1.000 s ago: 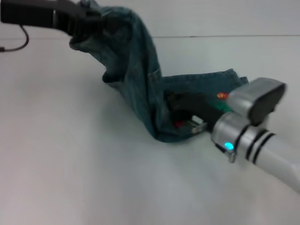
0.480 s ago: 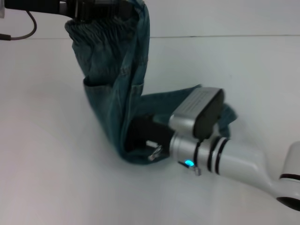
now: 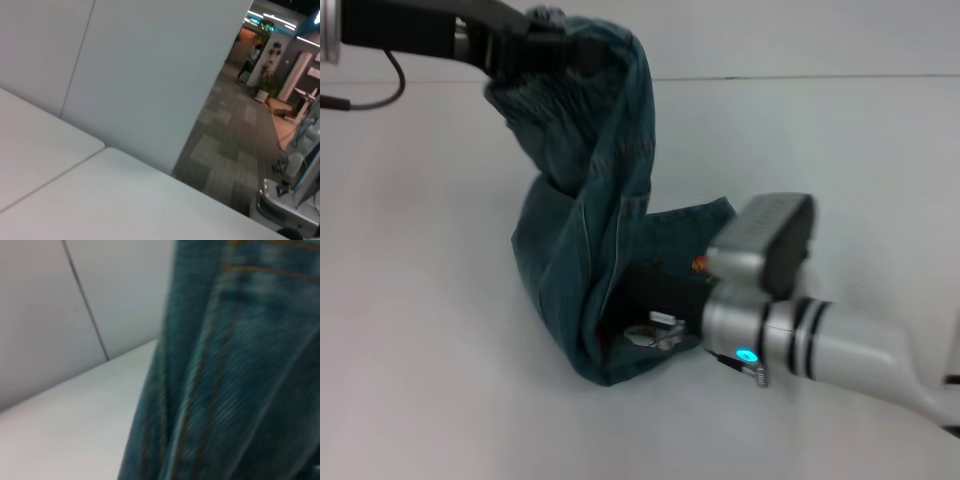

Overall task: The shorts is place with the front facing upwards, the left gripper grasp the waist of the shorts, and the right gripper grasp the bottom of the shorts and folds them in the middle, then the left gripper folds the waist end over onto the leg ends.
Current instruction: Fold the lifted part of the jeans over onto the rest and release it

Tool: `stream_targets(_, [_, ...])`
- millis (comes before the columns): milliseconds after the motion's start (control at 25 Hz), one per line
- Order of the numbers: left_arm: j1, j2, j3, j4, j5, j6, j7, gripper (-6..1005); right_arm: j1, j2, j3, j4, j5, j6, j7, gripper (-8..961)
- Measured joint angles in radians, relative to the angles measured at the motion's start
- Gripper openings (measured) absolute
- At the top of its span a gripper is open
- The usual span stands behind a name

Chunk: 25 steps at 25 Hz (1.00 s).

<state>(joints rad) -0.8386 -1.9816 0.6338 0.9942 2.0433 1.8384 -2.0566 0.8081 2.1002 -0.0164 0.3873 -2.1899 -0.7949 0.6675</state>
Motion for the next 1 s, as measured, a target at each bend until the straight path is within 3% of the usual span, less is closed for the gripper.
stream_targets(240, [0.006, -0.007, 0.063, -0.01, 0.0, -0.001, 0.002, 120, -0.121, -0.003, 0.059, -0.161, -0.024, -0.251, 0.156, -2])
stream_targets(480, [-0.003, -0.018, 0.145, -0.063, -0.001, -0.042, 0.014, 137, -0.212, -0.007, 0.233, -0.271, -0.021, -0.407, 0.198, -2])
stream_targets(800, [-0.014, -0.085, 0.31, -0.072, 0.002, -0.22, 0.017, 159, -0.313, -0.008, 0.556, -0.283, -0.021, -0.577, 0.2, -1])
stream_targets(1000, [-0.025, -0.116, 0.445, -0.119, 0.005, -0.349, 0.015, 173, -0.332, -0.008, 0.619, -0.29, -0.021, -0.606, 0.221, 1])
